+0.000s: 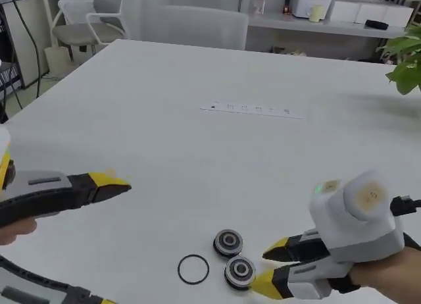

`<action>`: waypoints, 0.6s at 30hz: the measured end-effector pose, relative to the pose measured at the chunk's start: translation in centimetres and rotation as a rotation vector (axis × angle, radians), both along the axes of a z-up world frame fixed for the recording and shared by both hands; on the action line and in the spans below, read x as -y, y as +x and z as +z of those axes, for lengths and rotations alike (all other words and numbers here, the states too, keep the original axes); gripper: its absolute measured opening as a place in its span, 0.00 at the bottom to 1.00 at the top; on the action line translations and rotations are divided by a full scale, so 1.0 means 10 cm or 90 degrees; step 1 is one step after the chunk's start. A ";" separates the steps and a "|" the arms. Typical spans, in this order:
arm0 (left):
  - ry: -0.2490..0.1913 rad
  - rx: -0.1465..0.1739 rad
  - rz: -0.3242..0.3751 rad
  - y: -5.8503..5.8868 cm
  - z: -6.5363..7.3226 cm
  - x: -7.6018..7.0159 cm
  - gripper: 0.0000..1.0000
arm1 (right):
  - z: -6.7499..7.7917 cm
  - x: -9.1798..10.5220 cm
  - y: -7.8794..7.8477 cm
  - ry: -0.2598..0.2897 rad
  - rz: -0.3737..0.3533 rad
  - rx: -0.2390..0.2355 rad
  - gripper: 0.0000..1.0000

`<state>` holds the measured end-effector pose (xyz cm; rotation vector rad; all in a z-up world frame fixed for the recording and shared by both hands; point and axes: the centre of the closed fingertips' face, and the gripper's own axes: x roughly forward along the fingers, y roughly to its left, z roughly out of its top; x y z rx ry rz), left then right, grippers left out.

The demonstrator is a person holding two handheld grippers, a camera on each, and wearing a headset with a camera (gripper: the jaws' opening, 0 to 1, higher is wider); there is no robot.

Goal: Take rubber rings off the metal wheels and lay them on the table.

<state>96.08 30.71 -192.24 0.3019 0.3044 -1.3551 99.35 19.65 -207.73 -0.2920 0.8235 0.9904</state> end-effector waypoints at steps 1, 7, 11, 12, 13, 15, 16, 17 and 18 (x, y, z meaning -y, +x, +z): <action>-0.002 0.005 -0.004 0.00 0.04 0.02 0.90 | 0.00 0.00 0.00 -0.001 0.002 0.001 0.33; -0.054 0.008 -0.038 0.02 0.29 0.31 0.85 | 0.01 -0.01 0.00 0.002 0.011 0.010 0.34; -0.030 0.050 -0.074 0.04 0.28 0.49 0.81 | 0.01 -0.02 0.00 0.010 0.006 0.006 0.34; -0.026 0.053 -0.075 0.06 0.26 0.53 0.80 | 0.01 -0.02 0.00 0.012 0.006 0.005 0.34; -0.027 0.054 -0.077 0.08 0.23 0.56 0.80 | 0.02 -0.03 0.00 0.015 0.006 0.004 0.34; -0.023 0.045 -0.085 0.12 0.15 0.64 0.77 | 0.02 -0.04 0.00 0.020 0.008 0.004 0.34; -0.011 0.037 -0.093 0.13 0.07 0.68 0.75 | 0.02 -0.05 0.00 0.020 0.010 0.004 0.35; -0.006 0.037 -0.096 0.13 0.04 0.69 0.72 | 0.02 -0.06 -0.01 0.021 0.015 0.005 0.34; 0.009 0.040 -0.103 0.15 -0.04 0.73 0.70 | 0.02 -0.07 -0.02 0.022 0.020 0.007 0.34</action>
